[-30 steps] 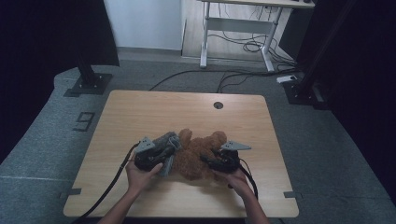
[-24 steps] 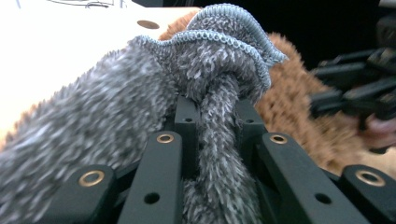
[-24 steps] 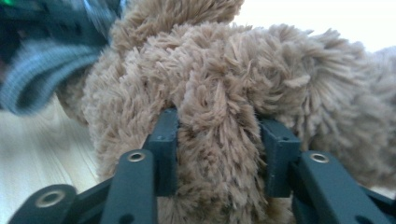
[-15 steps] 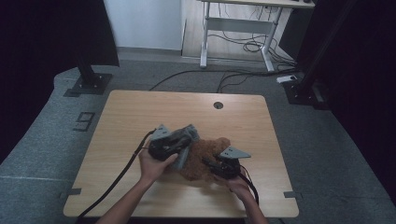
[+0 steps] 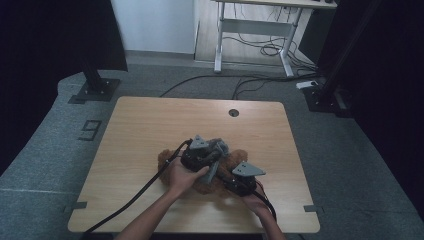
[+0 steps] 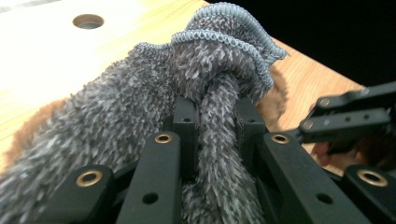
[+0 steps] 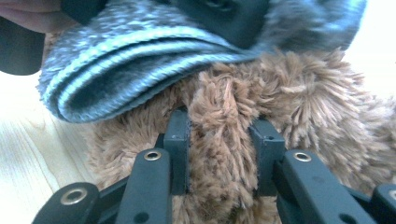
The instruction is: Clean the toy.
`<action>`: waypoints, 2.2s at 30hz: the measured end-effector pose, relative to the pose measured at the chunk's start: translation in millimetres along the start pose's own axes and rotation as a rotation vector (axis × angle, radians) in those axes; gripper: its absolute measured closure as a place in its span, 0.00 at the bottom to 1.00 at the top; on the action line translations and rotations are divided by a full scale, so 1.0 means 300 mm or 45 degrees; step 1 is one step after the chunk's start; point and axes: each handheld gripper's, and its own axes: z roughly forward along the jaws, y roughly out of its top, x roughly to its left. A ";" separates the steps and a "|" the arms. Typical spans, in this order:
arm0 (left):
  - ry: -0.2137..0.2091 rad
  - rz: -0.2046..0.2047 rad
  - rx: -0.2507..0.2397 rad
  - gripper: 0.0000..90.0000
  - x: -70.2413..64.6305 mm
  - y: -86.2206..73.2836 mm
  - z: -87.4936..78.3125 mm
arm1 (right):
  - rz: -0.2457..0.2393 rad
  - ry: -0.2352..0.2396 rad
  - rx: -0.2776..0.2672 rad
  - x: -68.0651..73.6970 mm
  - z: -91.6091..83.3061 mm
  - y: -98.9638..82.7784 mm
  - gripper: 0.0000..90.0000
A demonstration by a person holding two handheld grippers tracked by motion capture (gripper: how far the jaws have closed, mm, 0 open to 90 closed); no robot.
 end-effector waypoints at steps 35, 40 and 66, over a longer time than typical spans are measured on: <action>0.194 -0.292 -0.138 0.84 0.326 -0.247 -0.360 | 0.024 0.034 0.008 -0.007 -0.007 -0.003 0.73; 0.159 -0.246 -0.176 0.84 0.279 -0.192 -0.363 | 0.031 0.035 0.010 -0.012 -0.008 -0.003 0.73; 0.015 0.004 0.026 0.83 0.040 0.016 -0.029 | 0.059 0.074 0.004 -0.030 -0.005 -0.009 0.74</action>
